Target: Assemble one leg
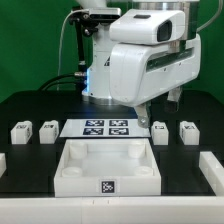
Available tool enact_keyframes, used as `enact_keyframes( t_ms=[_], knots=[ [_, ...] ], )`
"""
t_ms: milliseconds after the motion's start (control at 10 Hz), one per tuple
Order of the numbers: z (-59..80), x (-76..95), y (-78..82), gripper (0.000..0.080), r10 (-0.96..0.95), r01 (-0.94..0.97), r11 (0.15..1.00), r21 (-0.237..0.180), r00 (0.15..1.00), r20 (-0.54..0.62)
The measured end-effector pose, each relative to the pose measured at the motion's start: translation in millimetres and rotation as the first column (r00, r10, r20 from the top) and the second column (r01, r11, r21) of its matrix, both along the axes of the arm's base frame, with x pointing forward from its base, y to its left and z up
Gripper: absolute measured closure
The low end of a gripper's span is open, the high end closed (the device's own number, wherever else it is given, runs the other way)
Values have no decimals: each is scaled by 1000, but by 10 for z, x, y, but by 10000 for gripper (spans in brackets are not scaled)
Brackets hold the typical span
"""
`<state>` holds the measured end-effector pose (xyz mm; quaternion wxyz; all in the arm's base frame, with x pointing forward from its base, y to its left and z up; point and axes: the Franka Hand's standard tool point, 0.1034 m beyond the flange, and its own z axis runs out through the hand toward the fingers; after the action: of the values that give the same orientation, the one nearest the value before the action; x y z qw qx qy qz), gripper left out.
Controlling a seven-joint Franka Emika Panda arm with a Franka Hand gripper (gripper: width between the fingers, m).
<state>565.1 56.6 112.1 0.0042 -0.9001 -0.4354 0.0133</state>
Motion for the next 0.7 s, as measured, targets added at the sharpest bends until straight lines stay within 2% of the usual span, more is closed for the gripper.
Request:
enact_keyframes(
  t_ms=[300, 400, 600, 700],
  knots=[
    [-7, -5, -2, 150, 39, -39, 999, 1, 999, -2],
    [-36, -99, -25, 150, 154, -154, 988, 3, 988, -2],
    [-131, -537, -143, 150, 377, -377, 926, 6, 926, 6],
    [-232, -785, -281, 150, 506, -506, 862, 5, 862, 20]
  ],
)
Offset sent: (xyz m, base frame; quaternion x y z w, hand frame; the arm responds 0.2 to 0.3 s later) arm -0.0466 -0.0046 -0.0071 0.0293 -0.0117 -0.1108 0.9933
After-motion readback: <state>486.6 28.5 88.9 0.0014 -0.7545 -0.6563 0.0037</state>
